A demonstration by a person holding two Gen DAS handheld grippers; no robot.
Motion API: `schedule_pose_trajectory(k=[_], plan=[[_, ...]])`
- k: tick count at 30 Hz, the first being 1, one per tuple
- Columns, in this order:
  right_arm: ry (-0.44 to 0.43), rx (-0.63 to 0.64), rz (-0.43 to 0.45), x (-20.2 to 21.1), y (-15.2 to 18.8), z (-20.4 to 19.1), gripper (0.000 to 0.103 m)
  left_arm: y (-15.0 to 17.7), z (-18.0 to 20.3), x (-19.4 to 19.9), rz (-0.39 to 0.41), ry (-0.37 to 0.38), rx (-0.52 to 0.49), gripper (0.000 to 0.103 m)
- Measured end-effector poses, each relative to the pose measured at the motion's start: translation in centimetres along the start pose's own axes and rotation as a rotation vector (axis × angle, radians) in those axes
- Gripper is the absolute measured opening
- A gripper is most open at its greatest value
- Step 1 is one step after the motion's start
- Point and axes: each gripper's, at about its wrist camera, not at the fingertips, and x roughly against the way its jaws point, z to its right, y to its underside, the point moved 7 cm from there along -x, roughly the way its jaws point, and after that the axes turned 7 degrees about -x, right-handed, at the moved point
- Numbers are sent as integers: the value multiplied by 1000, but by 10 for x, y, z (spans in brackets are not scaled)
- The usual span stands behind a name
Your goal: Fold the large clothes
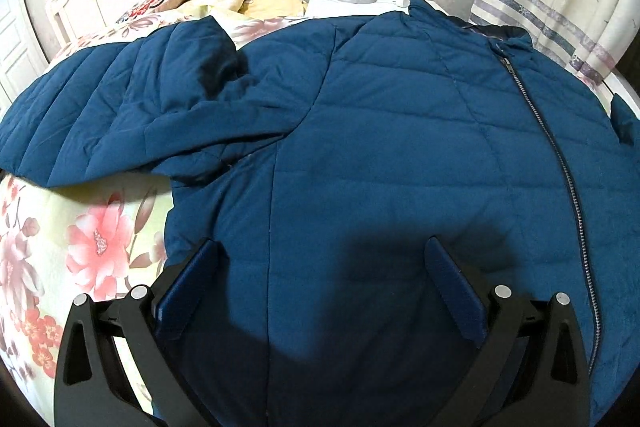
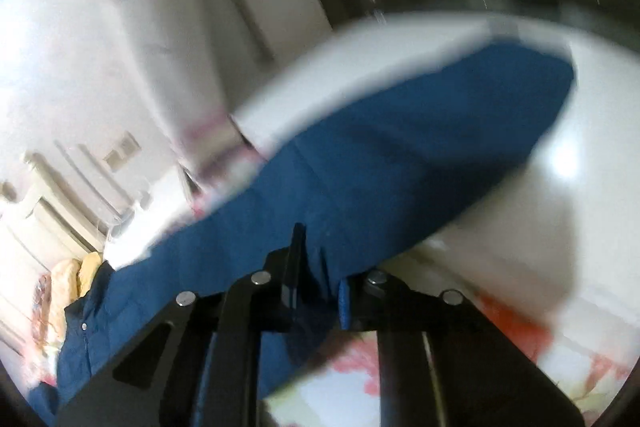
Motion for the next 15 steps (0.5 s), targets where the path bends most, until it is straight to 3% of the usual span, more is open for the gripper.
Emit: schedule_pose_trajectory(k=[2, 4, 8, 11, 12, 13, 15], plan=[[-10, 119, 85, 16, -6, -35, 10, -1, 0, -1, 1, -3, 1, 99], [-58, 316, 145, 34, 4, -97, 9, -2, 1, -1, 1, -8, 2, 99], [-152, 698, 138, 57, 81, -199, 9, -3, 1, -2, 1, -5, 3, 99], [-185, 948, -11, 45, 174, -244, 14, -3, 1, -2, 2, -3, 5, 99], [-182, 1012, -103, 33, 206, -249, 25, -4, 0, -2, 2, -1, 5, 99], [-187, 1034, -188, 23, 231, -247, 37, -3, 0, -2, 2, -1, 5, 99], [-164, 1032, -260, 9, 254, -237, 44, -2, 0, -2, 3, 0, 6, 99]])
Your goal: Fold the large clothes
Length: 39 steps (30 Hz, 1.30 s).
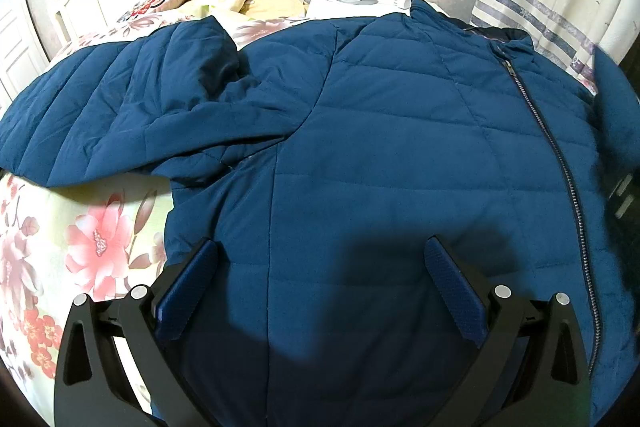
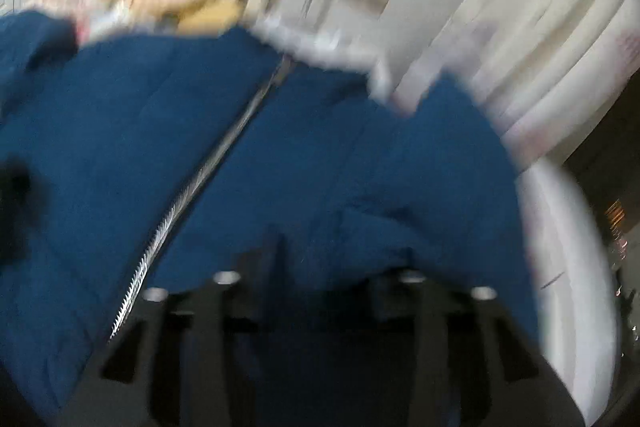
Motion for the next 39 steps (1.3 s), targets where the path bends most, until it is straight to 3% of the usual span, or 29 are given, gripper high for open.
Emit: schedule_pose_trajectory(k=[2, 3, 4, 6, 8, 10, 13, 15, 18, 20, 21, 22, 23, 24, 25, 27, 31, 32, 33, 34, 36, 39], plan=[[-20, -30, -6, 9, 3, 3, 62, 0, 0, 0, 1, 2, 1, 99], [-102, -88, -35, 17, 6, 11, 76, 0, -1, 0, 1, 3, 2, 99], [-178, -145, -48, 27, 10, 16, 79, 0, -1, 0, 2, 3, 2, 99], [-340, -303, -52, 54, 20, 37, 79, 0, -1, 0, 2, 3, 2, 99], [-420, -431, -27, 76, 33, 64, 79, 0, -2, 0, 6, 10, 7, 99], [-428, -620, 0, 83, 51, 107, 79, 0, -2, 0, 7, 11, 8, 99], [-441, -934, -10, 63, 80, 175, 80, 0, -1, -1, 4, 2, 1, 99], [-538, -1127, -58, 35, 98, 203, 80, 0, -2, 0, 5, 4, 2, 99], [-581, -1263, -54, 4, 102, 222, 80, 0, -1, 0, 6, 5, 3, 99], [-575, -1319, -45, -13, 95, 226, 79, 0, -1, 0, 6, 6, 3, 99], [-555, -1357, -53, -24, 92, 230, 71, 0, -1, 0, 7, 6, 4, 99], [-540, -1375, -55, -30, 90, 231, 52, 0, -1, 0, 7, 8, 5, 99], [-550, -1390, -40, -33, 86, 231, 42, 0, -1, 0, 8, 9, 5, 99], [-541, -1386, -16, -31, 84, 234, 29, 0, -1, 0, 8, 9, 6, 99], [-477, -1339, 43, -22, 73, 233, 24, 0, -1, 0, 8, 9, 6, 99], [-348, -1134, 184, 12, 32, 219, 21, 0, 0, -1, 6, 4, 1, 99], [-298, -664, 353, 81, -52, 128, 22, 0, -1, -1, 8, 5, 4, 99], [-324, -532, 368, 95, -67, 93, 25, 0, -1, -1, 10, 9, 7, 99], [-383, -374, 354, 102, -83, 46, 35, 0, -2, 0, 14, 16, 13, 99], [-426, -294, 333, 104, -92, 21, 56, 0, -4, 1, 19, 28, 22, 99], [-485, -176, 311, 108, -98, -24, 75, 0, -9, 4, 41, 76, 58, 99], [-533, -210, 337, 106, -102, -25, 76, 0, -20, 10, 87, 179, 134, 99]])
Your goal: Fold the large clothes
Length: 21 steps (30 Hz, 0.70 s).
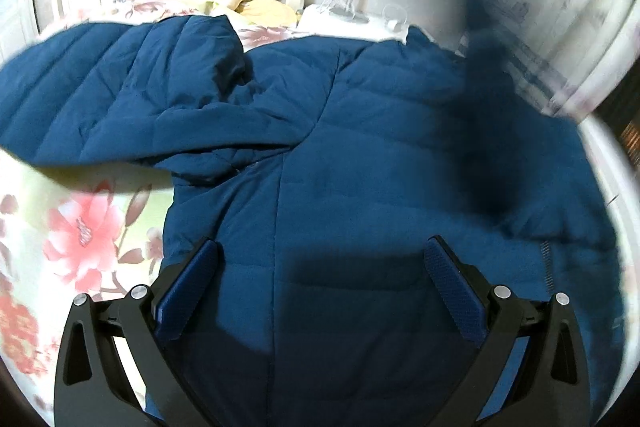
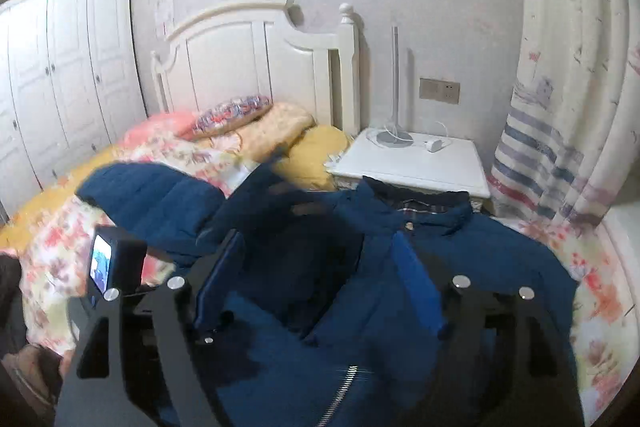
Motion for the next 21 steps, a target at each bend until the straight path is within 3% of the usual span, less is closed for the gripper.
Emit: schedule_pose_trajectory(k=[3, 6, 10, 16, 17, 18, 19, 21], plan=[[-8, -168, 33, 22, 8, 44, 76, -2, -9, 6, 45, 94, 75, 99], [146, -328, -12, 30, 38, 127, 76, -3, -13, 7, 67, 136, 111, 99], [270, -450, -93, 45, 96, 192, 70, -7, -13, 7, 78, 162, 142, 98], [341, -558, -64, 72, 149, 244, 70, -36, -8, -10, 19, 118, 183, 97], [323, -588, -57, 73, 153, 248, 70, -41, -4, -14, 14, 111, 179, 92], [306, -613, -52, 74, 155, 251, 70, -46, 2, -20, 4, 110, 163, 71], [297, -624, -51, 73, 156, 255, 70, -49, 7, -25, -12, 98, 148, 57], [287, -632, -47, 74, 159, 257, 70, -53, 15, -30, -13, 15, 109, 38]])
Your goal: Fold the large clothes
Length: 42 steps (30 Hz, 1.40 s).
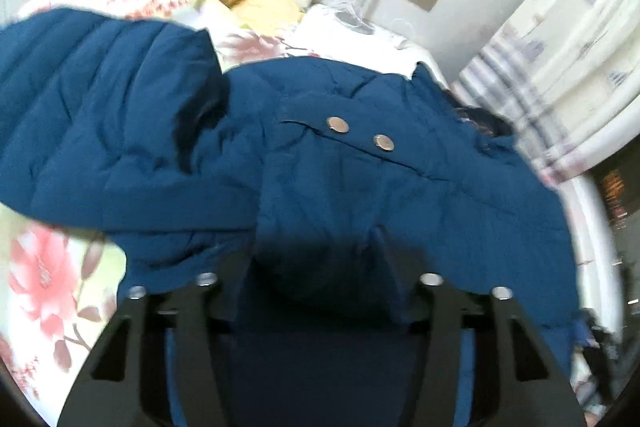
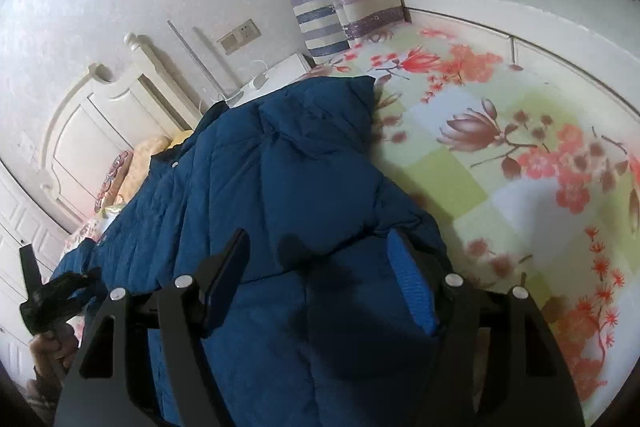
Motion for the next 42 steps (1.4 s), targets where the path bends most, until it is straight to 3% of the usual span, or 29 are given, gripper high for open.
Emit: schedule_pose_trajectory(k=[3, 8, 10, 12, 14, 17, 19, 20, 22, 23, 24, 25, 27, 30, 32, 33, 37, 42], plan=[[-10, -9, 0, 5, -3, -7, 70, -3, 12, 22, 78, -10, -23, 22], [-7, -15, 6, 7, -4, -8, 70, 11, 19, 74, 155, 120, 1, 19], [-6, -20, 6, 7, -3, -8, 70, 21, 13, 72, 135, 77, -9, 20], [-2, -19, 6, 7, -3, -7, 70, 33, -4, 48, 52, -1, -7, 21], [-1, -21, 10, 8, -3, -7, 70, 41, -13, 36, -3, 40, 17, 22], [3, -41, 21, 12, -3, -3, 69, 38, -9, 53, 16, 7, -7, 23], [36, -44, 51, 18, -4, 0, 58, 25, -10, 86, 146, -152, -27, 23], [78, -35, 96, 26, -7, 0, 57, 22, -7, 99, 193, -190, -38, 24], [126, 20, 192, 44, -11, -11, 57, 13, 8, 117, 266, -209, -97, 42], [122, 67, 223, 51, -13, -24, 57, 8, 16, 115, 260, -198, -132, 85], [111, 121, 233, 53, -14, -41, 58, 5, 27, 109, 257, -166, -180, 98], [109, 169, 227, 51, -13, -54, 63, 4, 34, 104, 255, -157, -215, 99], [158, 351, 161, 31, -5, -89, 74, 2, 48, 78, 211, -211, -306, 99], [212, 507, 5, -13, 12, -106, 74, 4, 59, 37, 115, -220, -385, 99], [314, 545, -133, -39, 24, -92, 76, 11, 55, 19, 79, -245, -422, 99], [294, 521, -162, -42, 26, -85, 76, 17, 50, 8, 46, -251, -438, 99], [275, 451, -180, -33, 14, -79, 77, 25, 43, -2, 19, -180, -386, 99], [187, 462, -41, -30, -27, -114, 77, 29, 47, -10, 5, -220, -408, 99]])
